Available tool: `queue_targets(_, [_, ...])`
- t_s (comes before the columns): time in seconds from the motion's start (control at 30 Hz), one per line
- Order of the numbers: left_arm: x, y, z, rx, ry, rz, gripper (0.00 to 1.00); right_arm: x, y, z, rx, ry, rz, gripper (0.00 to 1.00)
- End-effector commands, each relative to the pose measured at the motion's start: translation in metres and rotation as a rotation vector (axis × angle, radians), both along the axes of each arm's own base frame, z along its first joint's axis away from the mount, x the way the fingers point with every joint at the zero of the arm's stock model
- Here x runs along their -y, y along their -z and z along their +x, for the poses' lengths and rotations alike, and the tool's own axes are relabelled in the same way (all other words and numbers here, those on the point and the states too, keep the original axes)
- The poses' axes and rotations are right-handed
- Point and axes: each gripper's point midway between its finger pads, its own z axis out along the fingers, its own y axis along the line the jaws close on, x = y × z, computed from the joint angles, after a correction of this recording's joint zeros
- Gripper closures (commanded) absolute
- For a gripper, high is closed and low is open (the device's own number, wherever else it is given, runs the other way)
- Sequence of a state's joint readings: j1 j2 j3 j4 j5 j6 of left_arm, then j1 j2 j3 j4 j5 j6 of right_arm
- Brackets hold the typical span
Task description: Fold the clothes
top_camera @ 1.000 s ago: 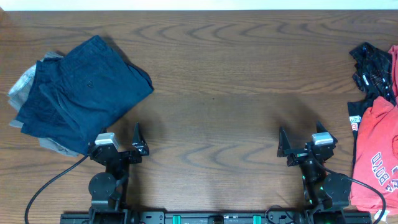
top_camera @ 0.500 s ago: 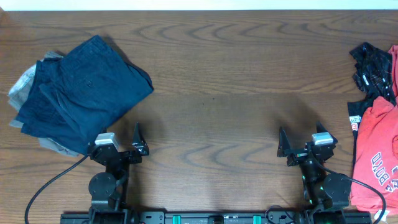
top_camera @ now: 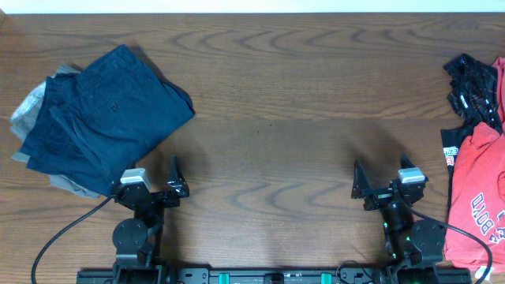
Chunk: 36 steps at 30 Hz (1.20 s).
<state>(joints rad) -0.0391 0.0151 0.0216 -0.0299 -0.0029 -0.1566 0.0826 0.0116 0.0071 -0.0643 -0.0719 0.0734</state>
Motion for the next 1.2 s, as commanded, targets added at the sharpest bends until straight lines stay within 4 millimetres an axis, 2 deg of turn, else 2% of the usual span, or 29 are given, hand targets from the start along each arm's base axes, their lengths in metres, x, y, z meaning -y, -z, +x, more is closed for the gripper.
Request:
queue_targets(0.0, [-0.002,0.019,-0.002,-0.070,-0.013,-0.017,0.02,-0.002,0.000,-0.001,-0.019,-0.005,0.098,0.01])
queue_targets(0.13, [0.001,0.013,-0.005,-0.127,0.004,-0.017,0.02,0.003,-0.008,-0.006,-0.067,0.023,0.094,0.01])
queue_targets(0.27, [0.010,-0.007,-0.008,-0.189,0.059,-0.028,0.02,0.019,-0.014,-0.012,-0.158,0.120,0.064,0.01])
queue_targets(0.37, [0.019,-0.020,-0.008,-0.265,0.107,-0.047,0.02,0.028,-0.017,-0.016,-0.261,0.169,0.041,0.01])
queue_targets(0.53, [0.022,-0.028,-0.008,-0.463,0.114,-0.055,0.02,0.043,-0.015,-0.018,-0.480,0.275,0.009,0.01])
queue_targets(0.67, [0.024,-0.033,-0.008,-0.606,0.123,-0.065,0.02,0.047,-0.010,-0.011,-0.675,0.306,-0.034,0.01])
queue_targets(0.77, [0.025,-0.036,-0.005,-0.678,0.123,-0.069,0.02,0.040,-0.007,0.003,-0.757,0.273,-0.035,0.01])
queue_targets(0.83, [0.025,-0.035,-0.003,-0.709,0.123,-0.070,0.02,0.043,0.005,0.008,-0.817,0.282,-0.079,0.01])
queue_targets(0.9, [0.025,-0.032,-0.002,-0.724,0.119,-0.074,0.02,0.063,0.018,0.004,-0.876,0.396,-0.111,0.01])
queue_targets(1.03, [0.025,-0.029,-0.001,-0.737,0.112,-0.088,0.02,0.134,0.041,-0.032,-0.997,0.902,-0.070,0.01])
queue_targets(1.07, [0.025,-0.029,-0.001,-0.737,0.112,-0.088,0.02,0.147,0.047,-0.038,-1.024,0.982,-0.062,0.01])
queue_targets(1.17, [0.025,-0.029,-0.001,-0.737,0.112,-0.088,0.02,0.167,0.066,-0.048,-1.113,1.072,-0.035,0.04])
